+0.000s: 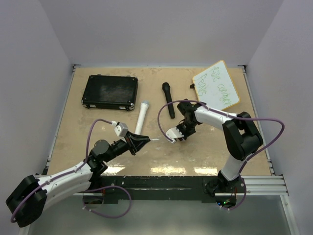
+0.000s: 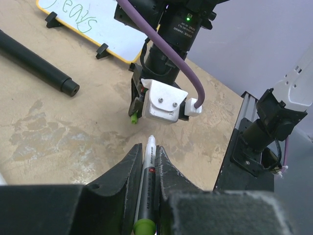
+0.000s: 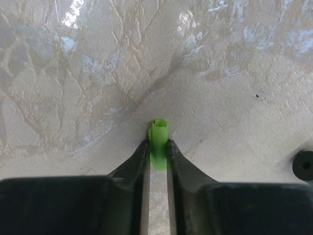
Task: Write a sentence on the whiteboard
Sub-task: Pick up the pen cap from the center of the board, then insert the whiteboard marker without the cap into the pen cap.
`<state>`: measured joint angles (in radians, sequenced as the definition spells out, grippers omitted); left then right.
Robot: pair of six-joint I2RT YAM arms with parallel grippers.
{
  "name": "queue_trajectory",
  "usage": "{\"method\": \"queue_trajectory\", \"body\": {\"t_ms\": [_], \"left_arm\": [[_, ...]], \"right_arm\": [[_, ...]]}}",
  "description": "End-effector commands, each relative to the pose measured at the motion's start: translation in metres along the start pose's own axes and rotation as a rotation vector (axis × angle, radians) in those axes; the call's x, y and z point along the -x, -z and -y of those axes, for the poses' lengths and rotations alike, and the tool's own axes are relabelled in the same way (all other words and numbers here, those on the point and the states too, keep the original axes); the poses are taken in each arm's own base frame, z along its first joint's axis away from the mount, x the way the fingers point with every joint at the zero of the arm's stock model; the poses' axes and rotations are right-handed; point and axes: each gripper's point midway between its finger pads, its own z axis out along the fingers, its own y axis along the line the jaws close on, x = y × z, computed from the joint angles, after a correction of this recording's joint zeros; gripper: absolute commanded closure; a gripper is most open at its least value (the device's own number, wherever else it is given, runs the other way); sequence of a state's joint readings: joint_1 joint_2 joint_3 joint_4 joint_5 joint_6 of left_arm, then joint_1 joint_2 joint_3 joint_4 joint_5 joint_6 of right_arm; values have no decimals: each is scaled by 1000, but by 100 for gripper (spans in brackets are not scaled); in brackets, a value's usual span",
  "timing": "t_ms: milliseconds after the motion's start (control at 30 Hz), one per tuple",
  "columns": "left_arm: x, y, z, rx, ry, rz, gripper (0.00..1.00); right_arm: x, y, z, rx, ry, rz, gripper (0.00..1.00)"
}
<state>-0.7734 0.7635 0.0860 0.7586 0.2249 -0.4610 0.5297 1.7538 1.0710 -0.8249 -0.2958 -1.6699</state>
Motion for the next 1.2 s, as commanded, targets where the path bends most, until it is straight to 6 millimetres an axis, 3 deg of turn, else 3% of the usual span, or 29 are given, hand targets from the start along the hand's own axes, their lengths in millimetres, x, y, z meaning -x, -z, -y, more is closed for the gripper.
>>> {"method": "queue_trajectory", "body": {"t_ms": [0,133,333,500,700,1000,1067,1167], "left_arm": [[15,-1,8,-43,3,72,100],[12,1,7,-40,13,82,100],[16,-1,9,-55,55,127,100],[25,-5,6,-43,96,176,100],[43,-19,6,-41,117,229,100],[61,-41,9,-52,142,246,100],[55,-45,7,-39,145,214,100],[50,-51,5,-27,151,165,100]], "right_arm": [[-12,-30,-36,123,-95,-19,91],[-2,-28,-33,95,-178,37,100],[4,-6,-9,-86,-464,144,100],[11,10,-9,-166,-588,245,100],[18,63,2,-255,-658,404,100],[46,120,15,-274,-696,502,100],[54,125,16,-274,-697,529,100],[56,107,9,-257,-705,534,100]]}}
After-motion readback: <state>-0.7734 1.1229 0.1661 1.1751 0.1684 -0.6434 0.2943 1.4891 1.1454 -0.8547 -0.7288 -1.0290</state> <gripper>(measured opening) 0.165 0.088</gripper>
